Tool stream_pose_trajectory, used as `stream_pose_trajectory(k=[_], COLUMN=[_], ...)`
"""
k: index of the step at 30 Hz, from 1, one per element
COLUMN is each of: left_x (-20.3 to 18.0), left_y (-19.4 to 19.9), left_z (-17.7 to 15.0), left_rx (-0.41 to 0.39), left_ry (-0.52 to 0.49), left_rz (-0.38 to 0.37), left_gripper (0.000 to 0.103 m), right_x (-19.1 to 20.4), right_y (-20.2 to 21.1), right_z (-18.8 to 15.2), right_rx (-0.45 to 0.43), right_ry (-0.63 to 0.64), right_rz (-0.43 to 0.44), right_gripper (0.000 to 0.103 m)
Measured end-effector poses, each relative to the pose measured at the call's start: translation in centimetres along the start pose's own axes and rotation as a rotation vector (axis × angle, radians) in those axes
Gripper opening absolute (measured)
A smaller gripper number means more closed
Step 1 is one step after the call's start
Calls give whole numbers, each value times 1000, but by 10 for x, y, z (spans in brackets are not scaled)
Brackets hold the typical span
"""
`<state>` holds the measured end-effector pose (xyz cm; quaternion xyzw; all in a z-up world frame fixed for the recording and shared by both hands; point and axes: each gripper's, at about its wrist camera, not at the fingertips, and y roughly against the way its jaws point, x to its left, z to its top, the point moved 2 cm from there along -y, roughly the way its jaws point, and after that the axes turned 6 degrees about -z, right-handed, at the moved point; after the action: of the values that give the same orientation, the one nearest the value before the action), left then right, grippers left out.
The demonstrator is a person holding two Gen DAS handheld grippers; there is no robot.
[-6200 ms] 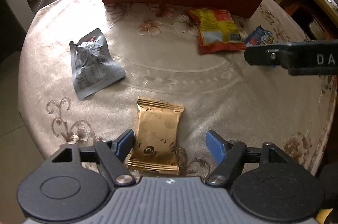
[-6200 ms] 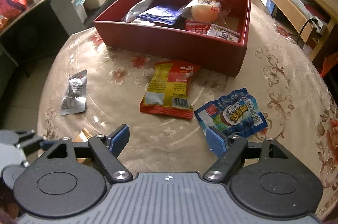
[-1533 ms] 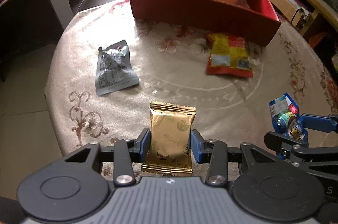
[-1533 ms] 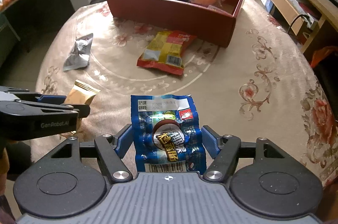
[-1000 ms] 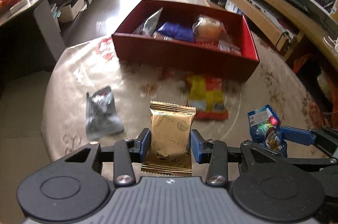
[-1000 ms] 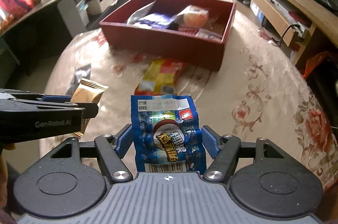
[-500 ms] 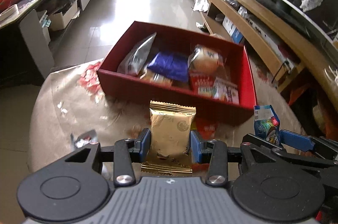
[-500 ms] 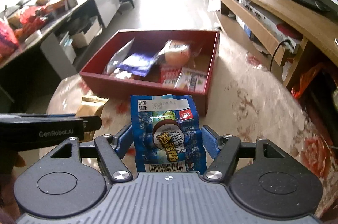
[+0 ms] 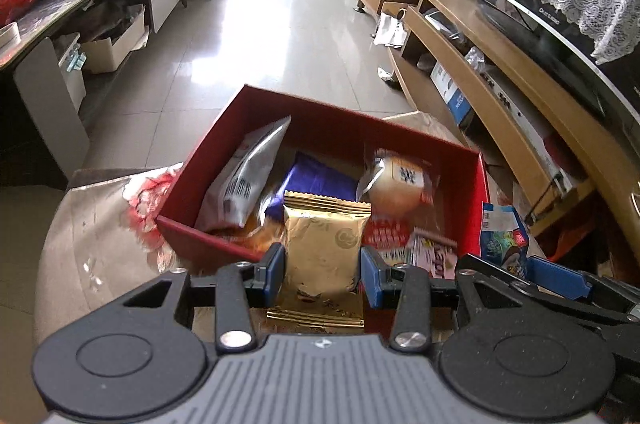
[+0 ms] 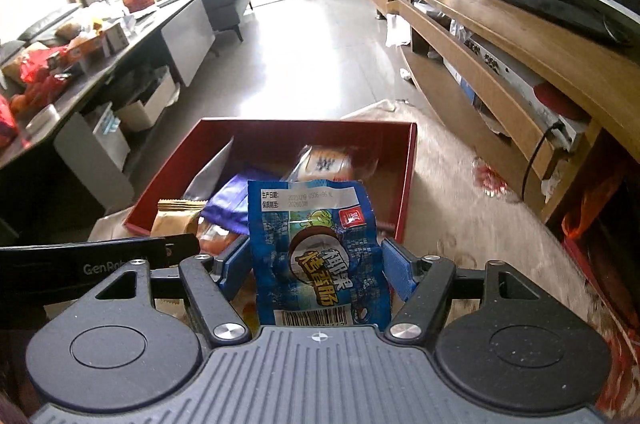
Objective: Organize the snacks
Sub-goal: 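Carry the gold packet and blue-white packet over the red box with both grippers, then open both grippers to drop the gold and blue-white packets into the box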
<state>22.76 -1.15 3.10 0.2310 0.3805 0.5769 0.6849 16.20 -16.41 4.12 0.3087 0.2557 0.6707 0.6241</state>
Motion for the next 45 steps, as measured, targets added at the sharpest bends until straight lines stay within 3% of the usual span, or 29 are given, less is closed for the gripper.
stream_pose_trajectory(k=[20, 45], left_x=[2, 0], left_y=[-44, -41], left_z=[22, 21], left_rx=[7, -6], left_ry=[9, -7], left_rz=[48, 51], left_gripper=[42, 48], right_x=[-3, -8], right_y=[-49, -53], right_z=[21, 20], right_rx=[42, 28], right_ry=[-12, -11], right_rz=[-34, -70], right_gripper=[75, 79])
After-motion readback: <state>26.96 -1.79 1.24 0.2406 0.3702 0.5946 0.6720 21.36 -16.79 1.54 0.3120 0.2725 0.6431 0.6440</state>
